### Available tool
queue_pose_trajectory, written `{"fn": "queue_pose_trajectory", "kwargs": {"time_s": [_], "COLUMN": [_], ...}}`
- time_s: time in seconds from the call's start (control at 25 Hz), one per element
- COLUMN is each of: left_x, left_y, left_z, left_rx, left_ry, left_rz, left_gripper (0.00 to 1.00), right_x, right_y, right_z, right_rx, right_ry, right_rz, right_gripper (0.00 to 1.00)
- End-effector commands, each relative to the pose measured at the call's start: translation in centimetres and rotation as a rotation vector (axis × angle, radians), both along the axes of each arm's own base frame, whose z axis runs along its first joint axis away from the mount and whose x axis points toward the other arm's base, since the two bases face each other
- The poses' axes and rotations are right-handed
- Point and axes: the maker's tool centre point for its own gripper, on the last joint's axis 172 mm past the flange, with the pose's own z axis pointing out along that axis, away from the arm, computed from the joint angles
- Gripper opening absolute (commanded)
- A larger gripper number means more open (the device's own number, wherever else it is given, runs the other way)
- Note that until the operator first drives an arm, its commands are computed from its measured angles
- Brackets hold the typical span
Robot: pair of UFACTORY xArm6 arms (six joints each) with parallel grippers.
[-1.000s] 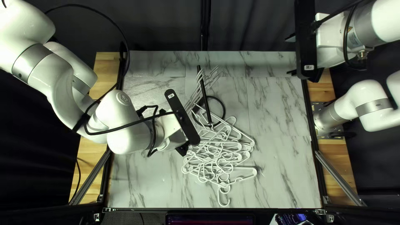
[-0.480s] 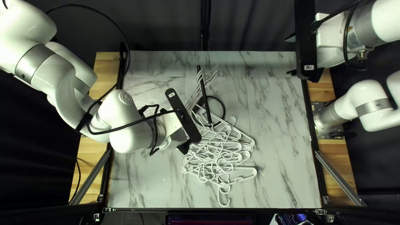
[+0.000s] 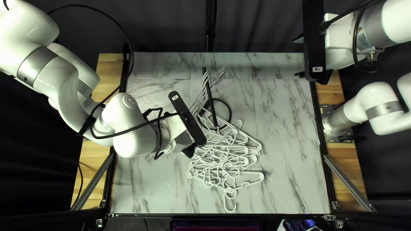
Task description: Remove hangers from rack and place onto table
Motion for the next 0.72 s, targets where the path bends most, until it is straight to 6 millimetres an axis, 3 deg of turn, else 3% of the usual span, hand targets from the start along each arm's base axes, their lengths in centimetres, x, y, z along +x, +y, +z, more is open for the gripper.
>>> {"fn": "queue_pose_trajectory", "kwargs": {"time_s": [0.04, 0.72], "left_x": [0.01, 0.63], "left_y": [-0.07, -0.66], "left_z": [-0.06, 0.25], "left_rx": [-0.003, -0.022], "left_ry": [-0.002, -0.021], "left_rz": [-0.002, -0.014], "left_gripper": [1.00, 1.00], "right_x": [0.00, 0.00], "right_y": [0.00, 0.00], "right_z": [0.00, 0.00], "right_rx": [0.000, 0.000], "right_ry": [0.000, 0.000], "right_rz": [0.000, 0.000], "right_gripper": [1.00, 1.00]}}
